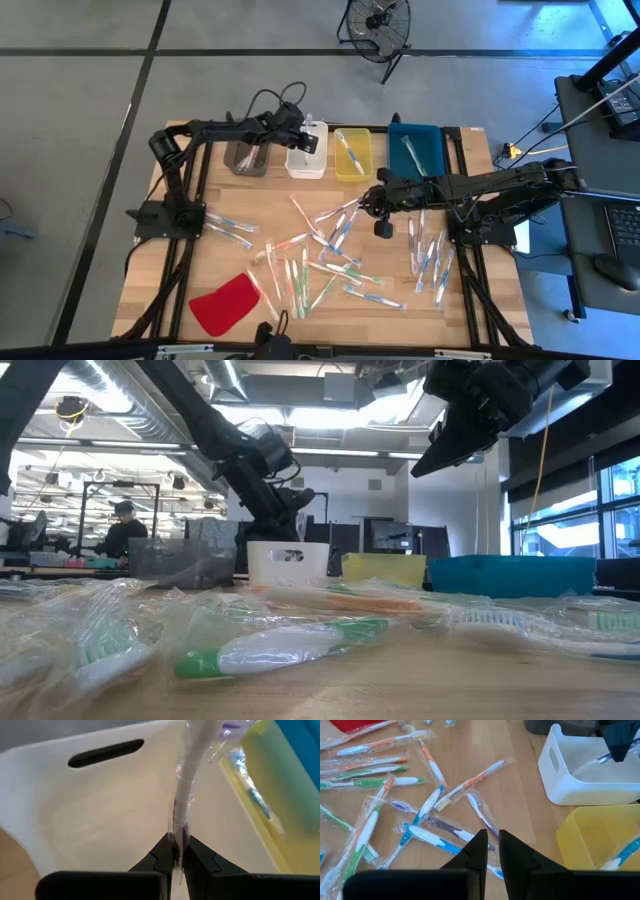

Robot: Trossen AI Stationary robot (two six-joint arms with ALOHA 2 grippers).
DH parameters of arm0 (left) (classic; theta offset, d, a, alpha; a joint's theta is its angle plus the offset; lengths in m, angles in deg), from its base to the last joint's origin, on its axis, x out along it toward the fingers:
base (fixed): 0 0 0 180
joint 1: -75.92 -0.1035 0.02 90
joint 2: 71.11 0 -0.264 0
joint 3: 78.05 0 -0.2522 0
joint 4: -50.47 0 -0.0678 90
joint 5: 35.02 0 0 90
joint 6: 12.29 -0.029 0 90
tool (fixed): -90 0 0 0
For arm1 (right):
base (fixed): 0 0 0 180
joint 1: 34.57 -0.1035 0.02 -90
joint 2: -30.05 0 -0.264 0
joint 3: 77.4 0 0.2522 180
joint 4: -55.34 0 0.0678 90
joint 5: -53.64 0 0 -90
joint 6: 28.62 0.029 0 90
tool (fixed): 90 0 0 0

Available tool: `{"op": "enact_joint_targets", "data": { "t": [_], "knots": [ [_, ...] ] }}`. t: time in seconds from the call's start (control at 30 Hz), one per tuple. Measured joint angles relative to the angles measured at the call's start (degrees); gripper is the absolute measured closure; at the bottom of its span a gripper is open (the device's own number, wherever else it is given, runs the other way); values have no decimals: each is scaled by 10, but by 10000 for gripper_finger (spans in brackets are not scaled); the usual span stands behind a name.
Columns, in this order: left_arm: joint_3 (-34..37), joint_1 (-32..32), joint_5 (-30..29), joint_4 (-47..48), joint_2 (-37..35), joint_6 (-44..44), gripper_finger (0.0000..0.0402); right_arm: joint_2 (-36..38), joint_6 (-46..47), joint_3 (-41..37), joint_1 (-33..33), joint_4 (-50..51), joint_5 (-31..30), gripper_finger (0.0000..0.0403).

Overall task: Pick & Place Toothbrushes
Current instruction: Put the violet toothbrush into the white bin

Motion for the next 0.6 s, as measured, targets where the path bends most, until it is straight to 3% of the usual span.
{"op": "enact_joint_targets", "data": {
  "t": [0.6],
  "knots": [
    [0,-6,5,4,4,1,344,0,1,0,0,0,0,327]
  ]
}}
